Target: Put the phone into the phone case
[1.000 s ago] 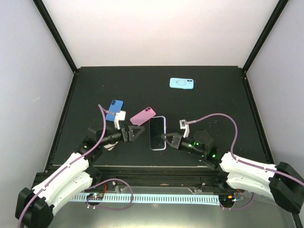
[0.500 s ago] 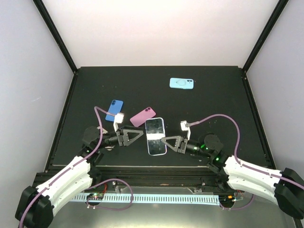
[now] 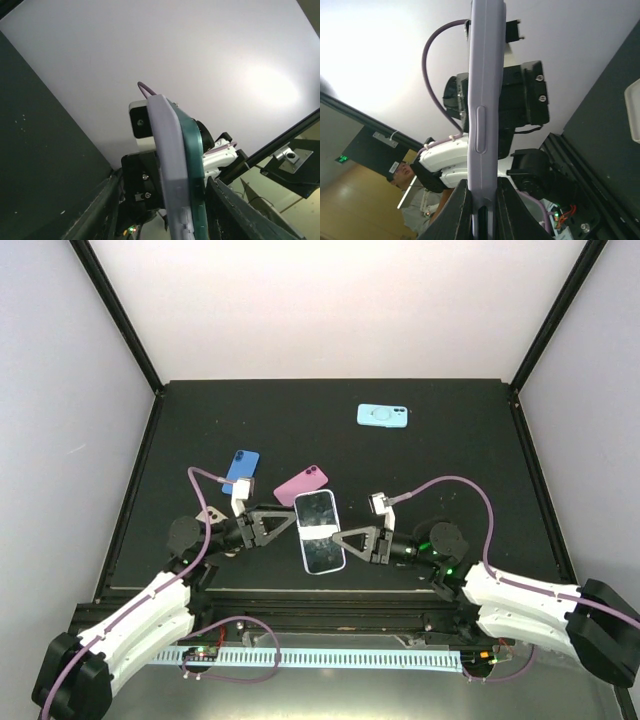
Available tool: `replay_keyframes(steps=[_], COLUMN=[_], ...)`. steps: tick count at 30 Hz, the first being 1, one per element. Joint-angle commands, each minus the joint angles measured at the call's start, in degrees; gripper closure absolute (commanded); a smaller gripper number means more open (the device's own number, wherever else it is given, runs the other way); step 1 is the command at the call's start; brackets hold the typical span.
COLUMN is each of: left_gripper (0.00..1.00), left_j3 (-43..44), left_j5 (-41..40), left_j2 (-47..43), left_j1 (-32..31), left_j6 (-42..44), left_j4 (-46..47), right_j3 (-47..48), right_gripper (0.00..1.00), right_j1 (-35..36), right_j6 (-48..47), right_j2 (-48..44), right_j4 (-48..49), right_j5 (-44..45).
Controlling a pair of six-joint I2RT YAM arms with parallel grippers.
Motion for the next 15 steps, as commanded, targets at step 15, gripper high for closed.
replay_keyframes(steps=[15], left_gripper=[0.77], left_j3=[-0.3], left_j5=[-2.3], left_j2=[-2.1], left_j1=[0.4], left_j6=[-1.6], left_j4=[1.4], right_j3=[3.9], right_gripper=[0.92], right_j1=[2.3], right_j6=[0.8], right_j2=[5.0], right_j4=[10.0], right_j5=[-1.1])
